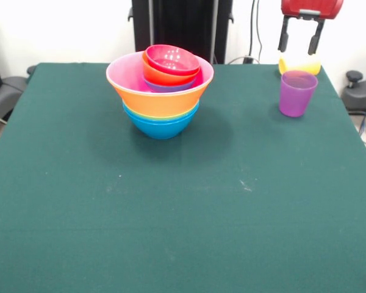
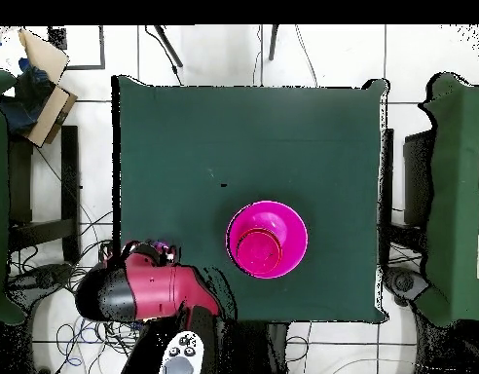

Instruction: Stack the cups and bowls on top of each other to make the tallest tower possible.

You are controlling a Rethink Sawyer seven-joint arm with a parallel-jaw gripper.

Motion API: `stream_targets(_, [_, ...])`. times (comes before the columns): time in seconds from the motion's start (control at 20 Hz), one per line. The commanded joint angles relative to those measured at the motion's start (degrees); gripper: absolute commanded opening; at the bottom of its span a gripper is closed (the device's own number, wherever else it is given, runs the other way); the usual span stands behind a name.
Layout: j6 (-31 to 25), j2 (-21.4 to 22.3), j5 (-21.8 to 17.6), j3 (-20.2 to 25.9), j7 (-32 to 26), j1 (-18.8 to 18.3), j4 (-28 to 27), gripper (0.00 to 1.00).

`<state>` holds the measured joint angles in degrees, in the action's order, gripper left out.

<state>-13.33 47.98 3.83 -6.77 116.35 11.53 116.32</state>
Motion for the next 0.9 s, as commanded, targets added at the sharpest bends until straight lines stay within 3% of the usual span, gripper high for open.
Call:
stream_targets(0.05, [1.32, -2.13, 0.79, 2.82, 9.36, -0.56, 3.41, 1.00])
stream_targets(0.6, [5.55, -4.63, 1.12, 2.50, 11.13, 0.14, 4.14, 1.00])
stream_targets(0.9, [3.85, -6.16, 2.64, 1.89, 11.89, 1.68, 3.11, 1.00])
